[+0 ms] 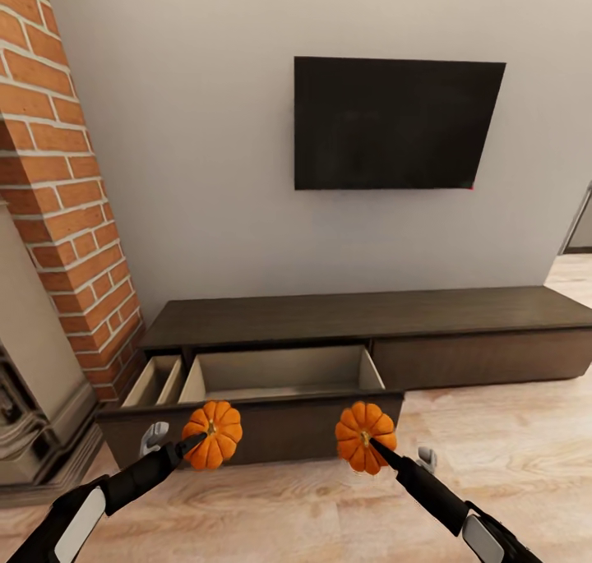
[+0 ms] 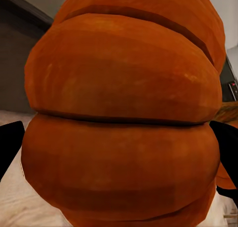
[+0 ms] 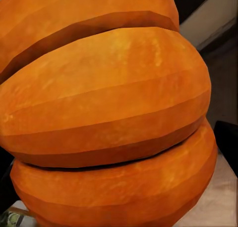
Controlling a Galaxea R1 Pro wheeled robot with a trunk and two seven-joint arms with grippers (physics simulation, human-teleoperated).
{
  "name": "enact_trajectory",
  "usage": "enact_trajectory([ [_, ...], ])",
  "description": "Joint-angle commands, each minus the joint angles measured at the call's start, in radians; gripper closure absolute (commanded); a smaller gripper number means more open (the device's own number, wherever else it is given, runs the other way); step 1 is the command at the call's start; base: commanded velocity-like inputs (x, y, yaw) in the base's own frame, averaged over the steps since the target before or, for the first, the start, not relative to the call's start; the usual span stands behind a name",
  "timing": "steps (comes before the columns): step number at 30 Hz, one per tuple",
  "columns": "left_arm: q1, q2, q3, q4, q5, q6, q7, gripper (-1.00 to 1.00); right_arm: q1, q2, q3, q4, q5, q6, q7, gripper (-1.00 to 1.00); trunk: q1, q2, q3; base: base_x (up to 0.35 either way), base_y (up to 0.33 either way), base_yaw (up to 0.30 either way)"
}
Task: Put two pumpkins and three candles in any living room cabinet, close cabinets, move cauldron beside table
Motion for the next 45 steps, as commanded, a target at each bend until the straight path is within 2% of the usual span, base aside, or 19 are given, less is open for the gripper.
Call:
enact_trajectory([
  [1, -0.001, 0.0, 0.001, 0.0, 0.009, 0.009, -0.002, 1.0, -0.001, 0.0, 0.002, 0.0, -0.01, 0.005, 0.003, 1.0, 0.0, 0.0, -0.001, 0.315, -0.082, 0.0],
  [18, -0.001, 0.0, 0.001, 0.0, 0.01, 0.009, -0.002, 1.0, -0.001, -0.001, 0.002, 0.001, -0.01, 0.003, 0.005, 1.0, 0.0, 0.0, -0.001, 0.255, -0.079, 0.0],
  [45, -0.001, -0.001, -0.001, 0.0, 0.01, 0.009, -0.002, 1.0, -0.001, -0.001, 0.002, 0.001, -0.01, 0.003, 0.003, 1.0, 0.0, 0.0, -0.001, 0.245, -0.002, 0.0],
])
